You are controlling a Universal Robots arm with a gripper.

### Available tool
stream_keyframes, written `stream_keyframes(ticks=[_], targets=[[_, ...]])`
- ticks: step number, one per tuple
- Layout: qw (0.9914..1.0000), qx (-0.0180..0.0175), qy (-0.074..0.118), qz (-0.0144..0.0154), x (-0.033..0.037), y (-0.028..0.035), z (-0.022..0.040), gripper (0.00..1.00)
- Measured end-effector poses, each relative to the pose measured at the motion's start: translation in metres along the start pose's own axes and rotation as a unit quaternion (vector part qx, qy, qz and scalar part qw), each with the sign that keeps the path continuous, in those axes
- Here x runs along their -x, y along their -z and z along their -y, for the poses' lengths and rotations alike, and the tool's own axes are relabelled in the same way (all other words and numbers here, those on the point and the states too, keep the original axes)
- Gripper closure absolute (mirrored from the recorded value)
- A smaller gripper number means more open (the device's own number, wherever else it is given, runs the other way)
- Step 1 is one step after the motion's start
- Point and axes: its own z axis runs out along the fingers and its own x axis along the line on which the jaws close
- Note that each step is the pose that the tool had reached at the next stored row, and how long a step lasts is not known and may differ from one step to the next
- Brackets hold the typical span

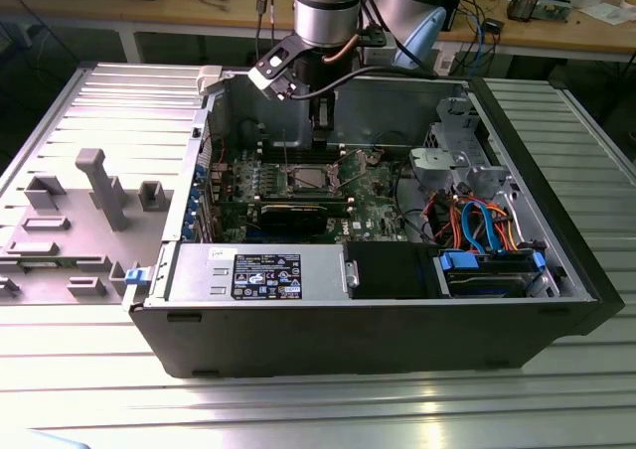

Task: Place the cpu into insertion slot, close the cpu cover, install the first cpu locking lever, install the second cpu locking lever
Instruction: 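Close the cpu cover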

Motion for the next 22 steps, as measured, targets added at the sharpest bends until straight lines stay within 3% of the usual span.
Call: stream_keyframes(ticks=[9,13,22], targets=[[1.0,-0.0005,0.0,0.0001,-0.0001,0.0003,-0.0029,0.89],[1.0,-0.0013,0.0,-0.0001,-0.0001,0.0059,-0.003,0.89],[1.0,-0.0018,0.0,0.0,-0.0001,0.0061,-0.003,0.89]])
